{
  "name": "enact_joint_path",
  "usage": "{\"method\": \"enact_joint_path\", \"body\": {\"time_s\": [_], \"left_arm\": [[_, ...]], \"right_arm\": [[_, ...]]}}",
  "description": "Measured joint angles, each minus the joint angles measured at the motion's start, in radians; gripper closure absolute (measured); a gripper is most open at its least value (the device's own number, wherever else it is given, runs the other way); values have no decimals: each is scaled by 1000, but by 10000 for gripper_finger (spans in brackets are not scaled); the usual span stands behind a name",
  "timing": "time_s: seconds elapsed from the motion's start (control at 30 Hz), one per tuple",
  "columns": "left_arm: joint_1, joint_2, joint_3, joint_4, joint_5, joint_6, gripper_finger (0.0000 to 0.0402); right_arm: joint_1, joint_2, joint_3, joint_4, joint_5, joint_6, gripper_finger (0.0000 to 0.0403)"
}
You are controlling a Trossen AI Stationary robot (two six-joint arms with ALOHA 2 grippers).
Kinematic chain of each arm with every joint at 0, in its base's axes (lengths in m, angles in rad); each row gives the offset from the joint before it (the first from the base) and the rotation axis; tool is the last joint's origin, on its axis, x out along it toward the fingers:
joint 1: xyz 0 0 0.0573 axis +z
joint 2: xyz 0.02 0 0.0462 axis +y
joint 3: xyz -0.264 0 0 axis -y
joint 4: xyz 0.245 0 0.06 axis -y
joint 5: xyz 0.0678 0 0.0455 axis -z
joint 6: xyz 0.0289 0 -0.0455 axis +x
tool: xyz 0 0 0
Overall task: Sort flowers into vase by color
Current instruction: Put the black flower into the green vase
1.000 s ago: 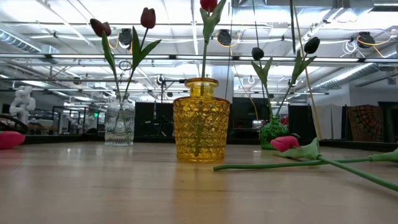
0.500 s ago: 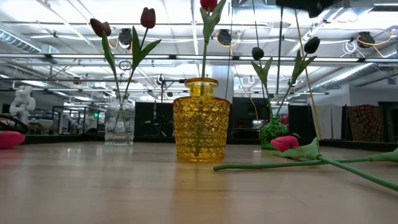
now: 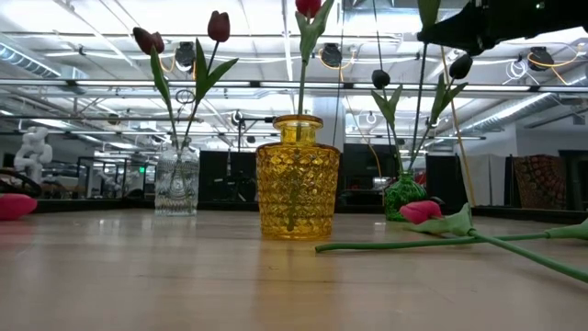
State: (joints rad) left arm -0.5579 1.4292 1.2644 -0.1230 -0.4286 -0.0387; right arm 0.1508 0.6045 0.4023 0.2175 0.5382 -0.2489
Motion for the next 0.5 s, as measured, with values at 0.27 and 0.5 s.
{"method": "enact_joint_path", "body": {"time_s": [0.27,0.5], "left_arm": [[10,1,0,0,0,-1,226],[9,2,0,0,0,-1,226]], "right_arm": [[-35,0,-2,5,-22,-2,399],[-63,1,-2,12,-74,2,399]]}}
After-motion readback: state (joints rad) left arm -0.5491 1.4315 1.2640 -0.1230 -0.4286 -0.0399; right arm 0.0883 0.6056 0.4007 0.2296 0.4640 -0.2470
